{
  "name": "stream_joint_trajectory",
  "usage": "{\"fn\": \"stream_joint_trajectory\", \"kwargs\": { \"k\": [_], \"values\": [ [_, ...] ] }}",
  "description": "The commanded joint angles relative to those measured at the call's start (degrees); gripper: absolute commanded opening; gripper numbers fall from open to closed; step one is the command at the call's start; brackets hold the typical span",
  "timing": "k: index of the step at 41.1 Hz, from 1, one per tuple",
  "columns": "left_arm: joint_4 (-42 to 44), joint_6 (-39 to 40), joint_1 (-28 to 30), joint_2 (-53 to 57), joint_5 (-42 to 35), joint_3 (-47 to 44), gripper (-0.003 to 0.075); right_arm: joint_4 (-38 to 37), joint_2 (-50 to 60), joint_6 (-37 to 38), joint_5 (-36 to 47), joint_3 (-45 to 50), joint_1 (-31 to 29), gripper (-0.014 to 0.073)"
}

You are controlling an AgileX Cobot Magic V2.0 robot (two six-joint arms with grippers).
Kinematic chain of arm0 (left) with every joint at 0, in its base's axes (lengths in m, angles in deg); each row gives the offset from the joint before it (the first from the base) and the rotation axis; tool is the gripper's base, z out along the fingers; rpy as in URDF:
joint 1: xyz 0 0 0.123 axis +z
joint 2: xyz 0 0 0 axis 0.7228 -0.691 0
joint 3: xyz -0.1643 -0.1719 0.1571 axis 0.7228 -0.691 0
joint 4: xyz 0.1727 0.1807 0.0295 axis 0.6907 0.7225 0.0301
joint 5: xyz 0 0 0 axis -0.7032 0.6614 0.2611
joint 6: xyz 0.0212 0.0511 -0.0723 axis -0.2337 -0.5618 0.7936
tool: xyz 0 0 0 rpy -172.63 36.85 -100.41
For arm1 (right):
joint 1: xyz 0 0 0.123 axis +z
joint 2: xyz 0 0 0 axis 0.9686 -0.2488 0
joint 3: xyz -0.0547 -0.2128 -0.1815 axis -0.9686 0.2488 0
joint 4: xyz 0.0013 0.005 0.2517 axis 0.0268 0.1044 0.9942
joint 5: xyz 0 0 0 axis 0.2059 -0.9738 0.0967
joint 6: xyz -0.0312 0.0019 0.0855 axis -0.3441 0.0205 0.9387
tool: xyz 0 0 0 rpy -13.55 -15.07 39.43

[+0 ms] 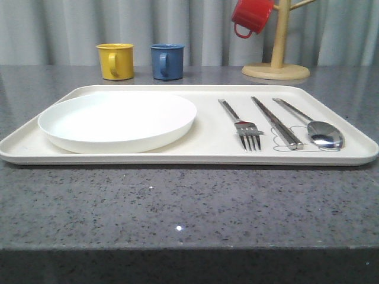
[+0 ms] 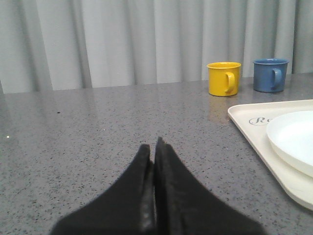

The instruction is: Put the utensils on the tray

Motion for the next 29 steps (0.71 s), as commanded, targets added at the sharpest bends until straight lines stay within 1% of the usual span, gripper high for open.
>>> {"fn": "stream_joint_trajectory", "kwargs": {
  "k": [1,7,8,12,18,29],
  "values": [
    [-0.64,-0.24,0.06,1.26,-4.88,0.19,-0.0018,0.46,0.08,-0.63,3.59,-1.35,-0.01,-0.0069],
    [-0.64,-0.24,0.06,1.26,-4.88,0.19,-0.0018,-0.48,0.68,-0.63,4.84,-0.63,-0.01,-0.0069],
    [-0.64,-0.24,0.06,1.26,-4.88,0.19,-0.0018,-1.48,1.41,-0.63,5.88,-0.18,-0.29,-0.0069],
    [-0.64,-0.24,0.06,1.26,-4.88,0.19,-0.0018,-1.64,4.75,-0.63,12.16,4.04,-3.25,-0.0069],
    [-0.64,-0.24,0.06,1.26,-4.88,0.19,-0.0018,-0.53,12.74,-0.63,24.22,15.48,-9.61,-0.0069],
    [-0.64,-0.24,0.06,1.26,-4.88,0.19,-0.0018,-0.37,30.99,-0.63,42.44,37.74,-18.01,-0.0069]
  ]
}}
